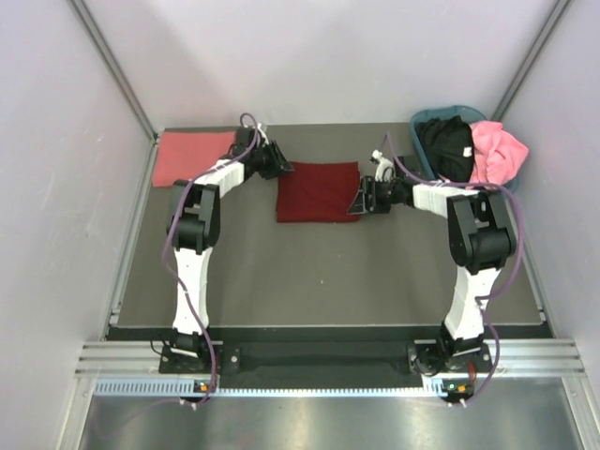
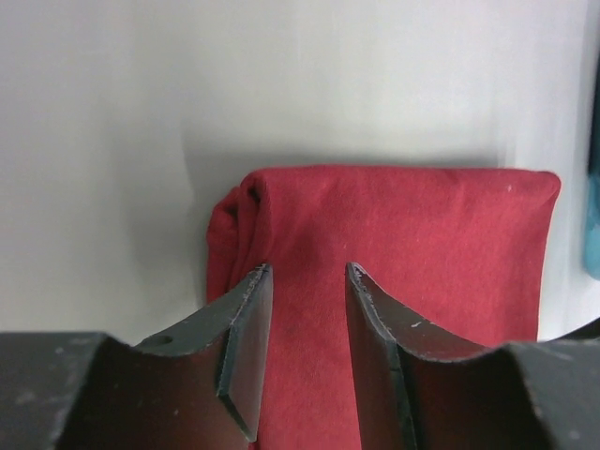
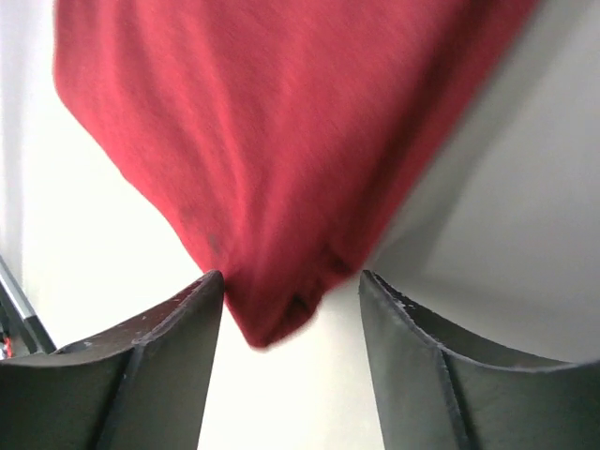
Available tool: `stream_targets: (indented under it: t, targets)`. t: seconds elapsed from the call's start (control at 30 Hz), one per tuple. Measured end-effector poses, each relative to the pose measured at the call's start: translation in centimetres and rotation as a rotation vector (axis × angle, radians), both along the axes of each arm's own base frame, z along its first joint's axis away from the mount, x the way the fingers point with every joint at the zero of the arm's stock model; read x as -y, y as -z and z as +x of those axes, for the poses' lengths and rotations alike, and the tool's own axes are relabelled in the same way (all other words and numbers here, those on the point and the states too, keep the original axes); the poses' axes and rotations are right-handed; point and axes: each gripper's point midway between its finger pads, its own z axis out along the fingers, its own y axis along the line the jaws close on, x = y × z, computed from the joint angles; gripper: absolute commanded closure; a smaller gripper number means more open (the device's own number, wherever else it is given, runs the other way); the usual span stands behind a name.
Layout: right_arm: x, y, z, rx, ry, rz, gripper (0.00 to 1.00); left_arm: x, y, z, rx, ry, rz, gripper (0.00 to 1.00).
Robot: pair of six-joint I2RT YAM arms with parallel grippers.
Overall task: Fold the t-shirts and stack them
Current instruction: Fold the tshirt
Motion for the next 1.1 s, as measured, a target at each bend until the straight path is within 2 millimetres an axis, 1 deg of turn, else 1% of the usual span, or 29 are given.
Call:
stream_targets:
  t: [0.1, 0.13, 0.2, 0.23, 0.27, 0.3, 0.37, 0.43, 0.47, 0.5, 0.57, 0.63, 0.67, 0.73, 0.8, 0.83, 1.0, 1.1]
  targets:
    - [1.1, -0.3, -0.6, -0.038, 0.032, -0.030, 0.38, -0.6, -0.8, -0.7, -0.016, 0.003, 0.027, 0.57]
    - [1.6, -0.6, -0.7, -0.051, 0.045, -0.037, 0.42, -0.9, -1.5, -0.9, -0.018, -0.001, 0.039, 0.56]
    - [2.2, -1.4, -0.6, -0.062, 0.064, -0.041, 0.58, -1.4, -3.2, -1.2, -0.007, -0.005, 0.057, 0.56]
    - [2.3, -2.0, -0.4, -0.059, 0.067, -0.035, 0.71, -1.5, -4.3, -1.4, 0.005, -0.005, 0.060, 0.56]
    - [2.2, -2.4, -0.3, -0.058, 0.065, -0.025, 0.77, -1.6, -5.4, -1.5, 0.021, -0.005, 0.057, 0.56]
    - [2.0, -3.0, -0.2, -0.053, 0.062, -0.014, 0.80, -1.6, -6.8, -1.9, 0.042, -0.004, 0.053, 0.56]
    - [1.3, -3.9, -0.1, -0.050, 0.042, 0.022, 0.81, -1.6, -8.5, -2.8, 0.065, 0.005, 0.039, 0.57]
    - [0.3, -4.8, -0.3, -0.047, 0.010, 0.063, 0.81, -1.2, -9.5, -3.9, 0.086, 0.023, 0.016, 0.57]
    - [-0.2, -5.2, -0.4, -0.048, -0.008, 0.084, 0.81, -0.9, -9.4, -4.5, 0.087, 0.033, 0.002, 0.57]
    - [-0.7, -5.5, -0.4, -0.049, -0.026, 0.108, 0.80, -0.6, -8.8, -5.1, 0.076, 0.042, -0.012, 0.57]
    - [-1.4, -5.4, -0.5, -0.060, -0.046, 0.140, 0.80, -0.3, -6.6, -6.3, 0.029, 0.053, -0.028, 0.57]
    - [-1.8, -4.4, -0.5, -0.080, -0.056, 0.156, 0.80, -0.1, -3.4, -7.7, -0.053, 0.057, -0.028, 0.57]
    - [-1.8, -3.6, -0.6, -0.095, -0.055, 0.159, 0.80, -0.1, -1.6, -8.3, -0.093, 0.056, -0.023, 0.57]
    - [-1.6, -1.4, -1.3, -0.144, -0.045, 0.152, 0.80, -0.4, 1.2, -9.2, -0.162, 0.046, -0.011, 0.57]
    - [-1.2, 0.7, -2.1, -0.189, -0.027, 0.146, 0.80, -0.4, 1.2, -9.2, -0.160, 0.045, -0.028, 0.57]
    - [-1.1, 1.3, -2.6, -0.208, -0.024, 0.159, 0.80, -0.4, 1.2, -9.1, -0.158, 0.041, -0.026, 0.57]
    - [-0.9, 1.1, -2.5, -0.181, -0.020, 0.171, 0.77, -0.6, 1.1, -9.0, -0.150, 0.025, -0.011, 0.57]
    - [-0.7, 0.5, -2.7, -0.169, -0.018, 0.165, 0.75, -0.8, 0.9, -9.2, -0.157, 0.017, 0.005, 0.56]
